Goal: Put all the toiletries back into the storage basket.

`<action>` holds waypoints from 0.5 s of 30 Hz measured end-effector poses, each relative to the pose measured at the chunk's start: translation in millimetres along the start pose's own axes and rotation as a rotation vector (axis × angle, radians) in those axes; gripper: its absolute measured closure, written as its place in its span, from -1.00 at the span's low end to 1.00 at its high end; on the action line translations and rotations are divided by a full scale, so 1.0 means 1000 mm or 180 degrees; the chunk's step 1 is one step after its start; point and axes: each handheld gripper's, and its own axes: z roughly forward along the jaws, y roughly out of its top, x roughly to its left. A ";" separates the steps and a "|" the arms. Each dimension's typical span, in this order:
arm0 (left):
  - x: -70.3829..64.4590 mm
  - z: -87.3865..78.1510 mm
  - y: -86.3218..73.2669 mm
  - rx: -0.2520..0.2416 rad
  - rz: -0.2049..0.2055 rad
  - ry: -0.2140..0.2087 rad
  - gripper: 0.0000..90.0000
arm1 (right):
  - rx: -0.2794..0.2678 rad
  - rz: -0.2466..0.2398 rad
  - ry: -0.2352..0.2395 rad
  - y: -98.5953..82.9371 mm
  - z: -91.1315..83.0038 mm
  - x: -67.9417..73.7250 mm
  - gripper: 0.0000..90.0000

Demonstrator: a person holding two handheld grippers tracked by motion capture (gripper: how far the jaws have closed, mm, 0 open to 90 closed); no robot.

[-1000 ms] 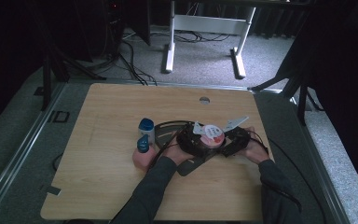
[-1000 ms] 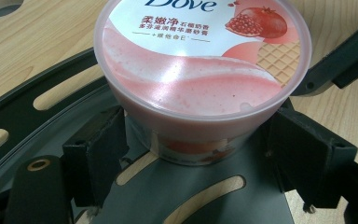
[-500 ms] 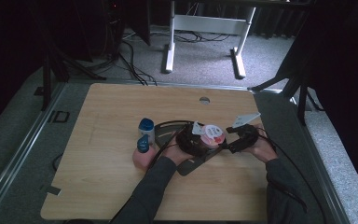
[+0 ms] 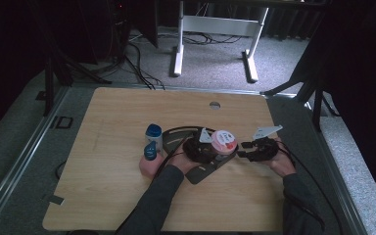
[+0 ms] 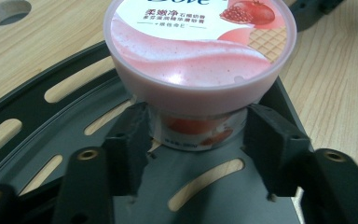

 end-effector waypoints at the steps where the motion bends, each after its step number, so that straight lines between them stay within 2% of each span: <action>1: 0.000 0.000 0.000 -0.0002 0.0003 0.0004 -0.01 | 0.0006 0.0036 -0.0015 -0.002 0.000 -0.001 0.29; 5: -0.001 -0.001 -0.001 -0.0017 0.0022 0.0019 0.05 | 0.0012 0.0133 -0.0025 -0.008 0.001 -0.006 0.54; 6: -0.001 -0.001 -0.001 -0.0017 0.0022 0.0019 0.07 | 0.0012 0.0133 -0.0025 -0.008 0.001 -0.006 0.54; 9: -0.001 0.000 -0.003 -0.0020 0.0000 0.0023 0.08 | 0.0041 0.0266 -0.0151 -0.010 0.001 -0.010 0.79; 11: -0.001 0.001 -0.003 0.0045 0.0042 0.0056 0.07 | 0.0081 0.0330 -0.0259 -0.010 0.004 -0.012 0.90; 15: -0.002 0.005 -0.005 0.0115 0.0038 0.0090 0.10 | 0.0153 0.0429 -0.0454 -0.008 0.013 -0.015 1.00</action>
